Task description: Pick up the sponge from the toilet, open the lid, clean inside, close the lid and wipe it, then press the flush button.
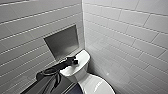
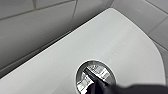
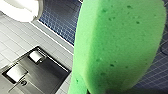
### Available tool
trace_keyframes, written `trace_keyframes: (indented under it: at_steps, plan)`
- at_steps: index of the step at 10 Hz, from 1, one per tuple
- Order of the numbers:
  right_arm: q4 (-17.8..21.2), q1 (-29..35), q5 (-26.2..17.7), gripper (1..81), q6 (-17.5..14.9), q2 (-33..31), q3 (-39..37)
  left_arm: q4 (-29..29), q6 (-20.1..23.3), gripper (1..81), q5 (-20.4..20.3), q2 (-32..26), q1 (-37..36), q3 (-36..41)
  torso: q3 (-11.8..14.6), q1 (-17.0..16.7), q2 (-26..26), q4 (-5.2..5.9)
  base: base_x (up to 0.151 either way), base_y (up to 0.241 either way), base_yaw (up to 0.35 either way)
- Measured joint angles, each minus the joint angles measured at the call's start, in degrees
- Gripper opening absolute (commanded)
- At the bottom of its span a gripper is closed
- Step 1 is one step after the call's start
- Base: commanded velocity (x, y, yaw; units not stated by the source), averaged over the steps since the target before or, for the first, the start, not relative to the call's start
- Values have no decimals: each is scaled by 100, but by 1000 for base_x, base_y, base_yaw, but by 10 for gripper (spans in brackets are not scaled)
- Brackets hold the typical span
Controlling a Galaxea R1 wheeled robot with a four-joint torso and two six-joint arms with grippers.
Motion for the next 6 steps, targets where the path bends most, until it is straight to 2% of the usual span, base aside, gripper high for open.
trace_keyframes:
  at_steps: [2, 6]
  plan:
    - [0, -9, 5, 10, -2, 41, 10, 44, 2, 10, -224, 16, 57, 6, 5, -2, -2, 0, 0, 0, 0]
    - [0, -11, 7, 10, -2, 41, 10, 41, 2, 10, -80, 46, 11, 6, 5, -2, -2, 0, 0, 0, 0]
